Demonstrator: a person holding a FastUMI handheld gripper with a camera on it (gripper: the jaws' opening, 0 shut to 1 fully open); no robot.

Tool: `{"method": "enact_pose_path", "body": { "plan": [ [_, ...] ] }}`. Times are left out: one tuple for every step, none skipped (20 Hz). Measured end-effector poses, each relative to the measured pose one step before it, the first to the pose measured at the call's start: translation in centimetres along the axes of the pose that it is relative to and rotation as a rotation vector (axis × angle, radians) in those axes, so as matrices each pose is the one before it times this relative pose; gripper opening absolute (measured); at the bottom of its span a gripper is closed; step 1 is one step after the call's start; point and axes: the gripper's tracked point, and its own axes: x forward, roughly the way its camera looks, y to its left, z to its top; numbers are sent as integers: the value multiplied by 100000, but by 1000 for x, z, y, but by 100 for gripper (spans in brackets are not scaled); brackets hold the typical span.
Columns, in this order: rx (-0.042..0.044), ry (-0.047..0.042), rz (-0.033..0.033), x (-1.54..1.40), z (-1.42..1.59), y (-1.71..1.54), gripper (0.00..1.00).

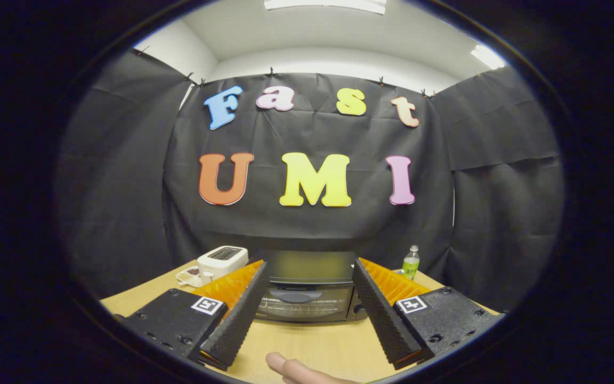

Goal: Open the toaster oven, put the food inside, and close the toaster oven door.

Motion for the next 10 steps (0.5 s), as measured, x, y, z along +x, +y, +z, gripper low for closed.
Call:
{"method": "enact_pose_path", "body": {
  "plan": [
    [-581,923,-806,1253,-903,-93,100],
    [146,1739,78,1214,-894,157,100],
    [631,2410,732,1323,-1090,285,100],
    [712,2571,523,1297,-999,220,100],
    [779,2579,464,1185,-1015,-15,100],
    [1091,2215,704,1136,-902,88,100],
    [1614,2019,216,1100,-810,-76,100],
    [1495,1829,-114,989,-660,-90,100],
    [809,1317,281,901,-628,12,100],
    [872,661,462,873,-326,159,100]
  ]
}}
